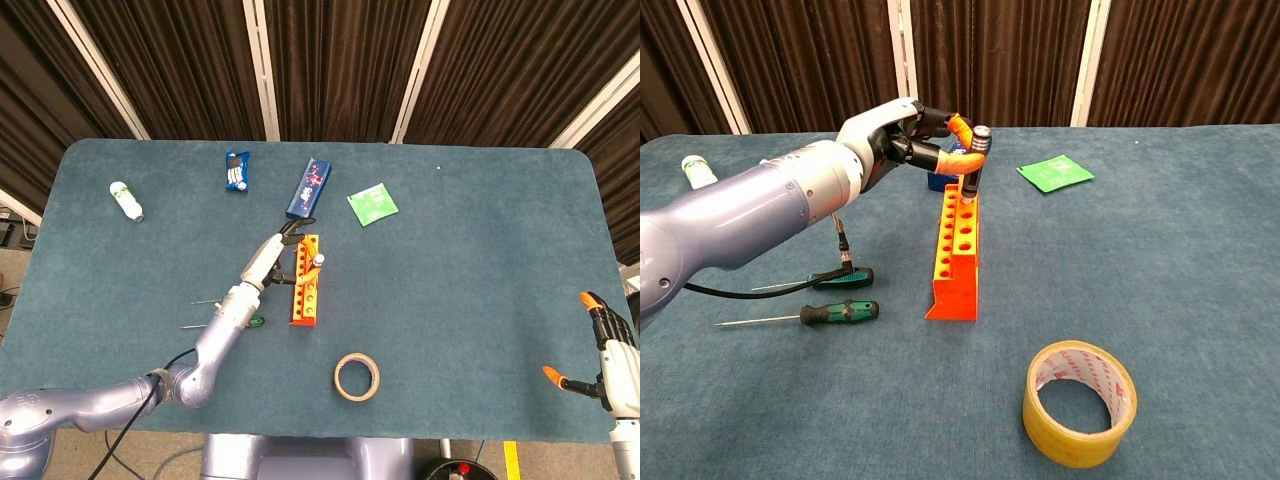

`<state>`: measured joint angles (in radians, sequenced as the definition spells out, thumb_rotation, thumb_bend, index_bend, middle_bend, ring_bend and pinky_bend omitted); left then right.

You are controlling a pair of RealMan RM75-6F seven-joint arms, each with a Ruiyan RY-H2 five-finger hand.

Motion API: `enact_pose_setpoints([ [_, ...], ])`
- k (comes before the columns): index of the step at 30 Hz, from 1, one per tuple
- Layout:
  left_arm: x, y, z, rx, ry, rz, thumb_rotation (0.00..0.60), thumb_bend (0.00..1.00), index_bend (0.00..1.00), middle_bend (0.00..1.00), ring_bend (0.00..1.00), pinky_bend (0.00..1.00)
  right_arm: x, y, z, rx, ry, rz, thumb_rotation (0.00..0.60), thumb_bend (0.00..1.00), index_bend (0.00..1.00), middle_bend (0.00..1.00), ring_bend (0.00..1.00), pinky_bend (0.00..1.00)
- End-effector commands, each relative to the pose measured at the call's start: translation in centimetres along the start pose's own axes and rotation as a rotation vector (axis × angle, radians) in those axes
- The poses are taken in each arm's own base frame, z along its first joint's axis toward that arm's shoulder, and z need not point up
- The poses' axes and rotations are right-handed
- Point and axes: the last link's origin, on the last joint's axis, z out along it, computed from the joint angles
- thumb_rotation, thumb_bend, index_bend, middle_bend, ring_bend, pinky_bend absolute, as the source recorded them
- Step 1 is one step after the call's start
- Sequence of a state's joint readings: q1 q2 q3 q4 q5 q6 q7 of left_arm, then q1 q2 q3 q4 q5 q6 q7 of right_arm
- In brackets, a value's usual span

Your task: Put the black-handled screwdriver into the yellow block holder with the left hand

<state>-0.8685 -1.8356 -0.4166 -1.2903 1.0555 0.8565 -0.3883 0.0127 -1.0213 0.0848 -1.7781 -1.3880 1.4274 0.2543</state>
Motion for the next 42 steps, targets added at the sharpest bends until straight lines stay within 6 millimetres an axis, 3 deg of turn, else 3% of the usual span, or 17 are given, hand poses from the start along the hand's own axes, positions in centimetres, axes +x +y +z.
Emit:
enact_pose_setpoints([
  [1,0.0,0.0,0.0,0.001,0.000,0.000,0.600,0.46,0.64,0.08,0.00,0.05,0.0,0.0,0.0,0.001,0.001,0.000,0.600,0.03,0.00,0.00,0.00,0.00],
  [15,0.1,-0.4,-0.3,0.014,0.002,-0.012,0.600,0.46,0.64,0.08,0.00,0.05,0.0,0.0,0.0,0.001,-0.001,0.003,0.600,0.03,0.00,0.00,0.00,0.00],
  [19,0.2,-0.5,-0.5,0.013,0.002,-0.006,0.600,0.39,0.63,0.08,0.00,0.04,0.0,-0.1,0.0,0.005,0.001,0.004,0.600,0.03,0.00,0.00,0.00,0.00],
  [22,0.3,-0.6,-0.6,0.011,-0.001,-0.003,0.600,0.27,0.55,0.07,0.00,0.03,0.0,-0.1,0.0,0.005,0.002,0.003,0.600,0.03,0.00,0.00,0.00,0.00],
  [25,0.4,-0.6,-0.7,0.011,-0.009,0.003,0.600,0.18,0.39,0.03,0.00,0.00,0.0,-0.1,0.0,0.006,0.003,0.002,0.600,0.03,0.00,0.00,0.00,0.00],
  [31,0.5,-0.5,-0.9,0.011,-0.022,0.018,0.600,0.12,0.22,0.00,0.00,0.00,0.0,-0.1,-0.1,0.007,0.004,0.001,0.600,0.03,0.00,0.00,0.00,0.00],
  [37,1.0,0.4,-1.2,-0.019,-0.023,0.016,0.600,0.06,0.15,0.00,0.00,0.00,0.0,-0.1,-0.1,0.007,0.005,-0.003,0.600,0.03,0.00,0.00,0.00,0.00],
  [42,2.3,2.9,-1.5,-0.106,0.014,0.024,0.600,0.06,0.14,0.00,0.00,0.00,0.0,0.0,0.0,0.008,0.006,-0.008,0.600,0.03,0.00,0.00,0.00,0.00],
])
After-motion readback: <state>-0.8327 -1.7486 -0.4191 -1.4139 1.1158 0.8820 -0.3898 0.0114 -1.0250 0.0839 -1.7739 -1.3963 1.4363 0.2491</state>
